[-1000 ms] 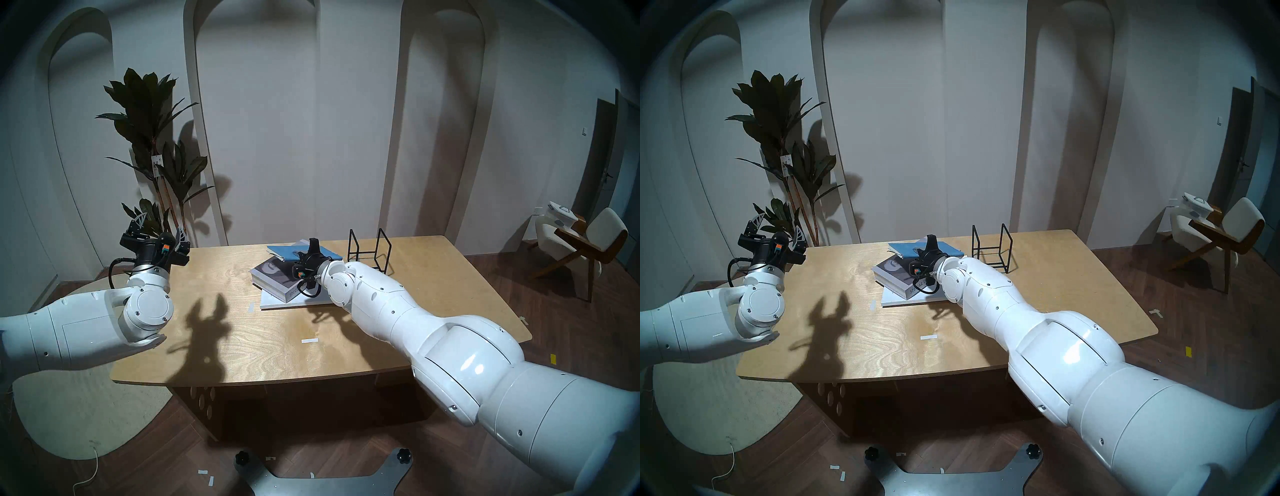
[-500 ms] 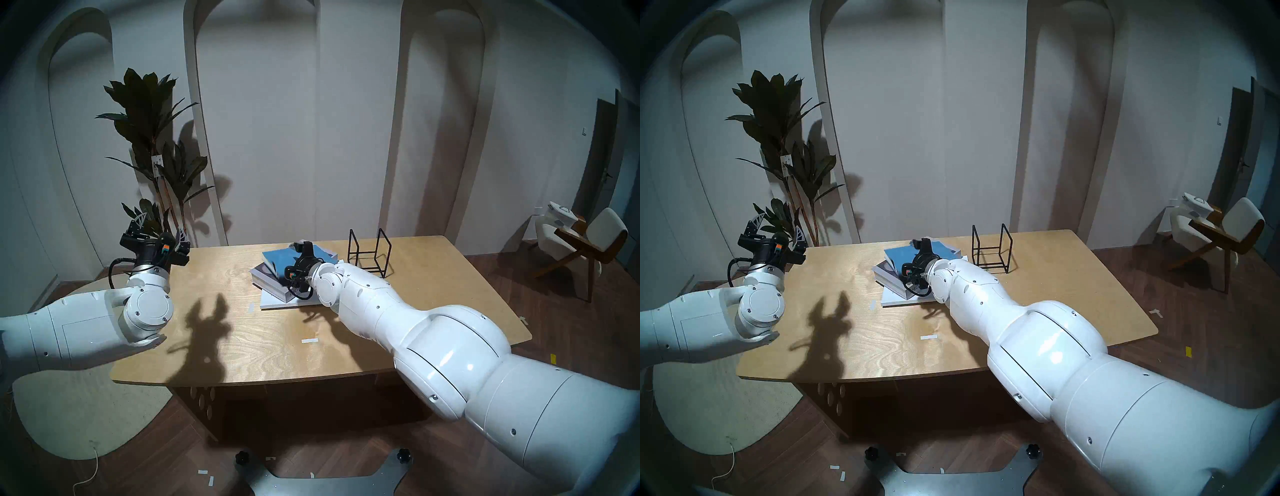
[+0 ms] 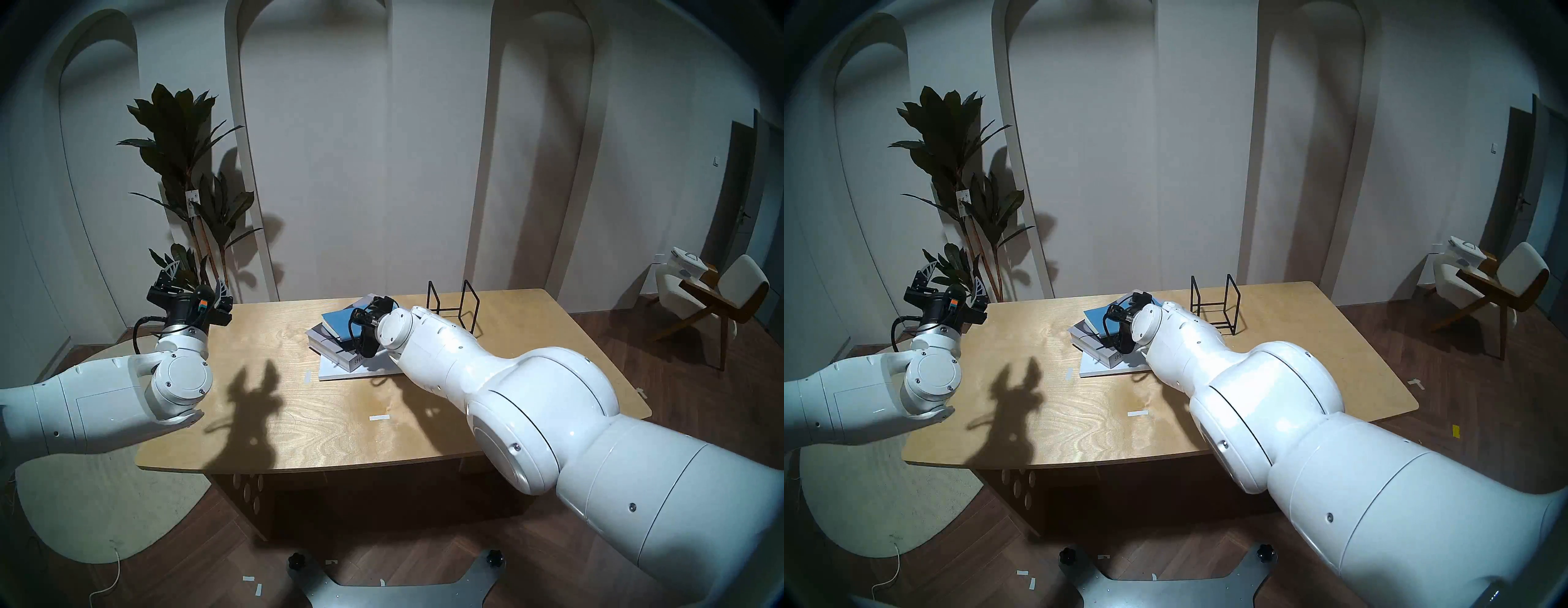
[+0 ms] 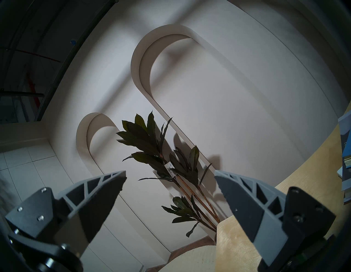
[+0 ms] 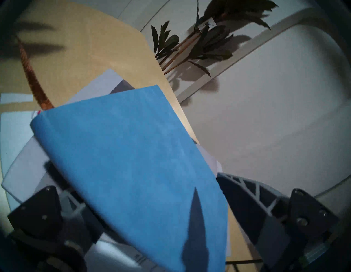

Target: Stack the books into one stack

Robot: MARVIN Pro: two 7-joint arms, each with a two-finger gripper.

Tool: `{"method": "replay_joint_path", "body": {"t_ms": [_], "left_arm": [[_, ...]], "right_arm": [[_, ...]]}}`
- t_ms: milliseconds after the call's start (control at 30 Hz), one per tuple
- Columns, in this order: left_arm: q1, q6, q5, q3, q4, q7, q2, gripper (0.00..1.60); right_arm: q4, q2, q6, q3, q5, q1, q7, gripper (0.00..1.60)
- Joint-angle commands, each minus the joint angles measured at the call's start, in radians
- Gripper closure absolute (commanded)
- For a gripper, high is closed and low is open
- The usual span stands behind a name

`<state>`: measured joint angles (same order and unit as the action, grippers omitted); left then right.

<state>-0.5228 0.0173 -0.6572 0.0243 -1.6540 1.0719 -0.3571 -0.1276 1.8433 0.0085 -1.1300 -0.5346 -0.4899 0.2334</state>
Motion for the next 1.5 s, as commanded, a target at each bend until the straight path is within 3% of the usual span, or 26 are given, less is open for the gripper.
{"method": "replay_joint_path", "body": {"t_ms": [0,267,467,567,733,833,1033,1100,1233,1467], "left_arm": [[0.019,-0.001,0.004,-0.015,-0.001,0.002,0.002,0.00],[0.020,-0.002,0.005,-0.015,-0.002,0.002,0.002,0.00],[0.021,-0.003,0.005,-0.015,-0.002,0.001,0.002,0.00],[0.021,-0.003,0.005,-0.015,-0.002,0.001,0.002,0.00],[0.020,-0.003,0.005,-0.015,-0.002,0.002,0.002,0.00],[0.020,-0.003,0.005,-0.015,-0.002,0.002,0.002,0.00],[0.021,-0.003,0.006,-0.015,-0.002,0.001,0.002,0.00],[0.021,-0.003,0.005,-0.015,-0.002,0.001,0.002,0.00],[0.020,-0.002,0.005,-0.015,-0.002,0.002,0.002,0.00],[0.020,-0.002,0.005,-0.015,-0.002,0.002,0.002,0.00]], "right_arm": [[0.016,0.042,0.111,-0.123,0.131,0.083,0.120,0.00],[0.028,0.039,0.271,-0.212,0.225,0.103,0.250,0.00],[0.028,0.020,0.392,-0.301,0.304,0.121,0.261,0.00],[0.028,-0.013,0.446,-0.347,0.346,0.119,0.220,0.00],[0.023,-0.040,0.448,-0.386,0.377,0.114,0.132,0.00],[0.028,-0.048,0.466,-0.415,0.403,0.115,0.120,0.00],[0.028,-0.043,0.480,-0.385,0.375,0.082,0.142,0.00],[0.028,-0.038,0.441,-0.369,0.363,0.081,0.197,0.00],[0.000,-0.013,0.346,-0.330,0.331,0.063,0.176,0.00],[-0.013,0.041,0.247,-0.251,0.255,0.037,0.179,0.00]]}}
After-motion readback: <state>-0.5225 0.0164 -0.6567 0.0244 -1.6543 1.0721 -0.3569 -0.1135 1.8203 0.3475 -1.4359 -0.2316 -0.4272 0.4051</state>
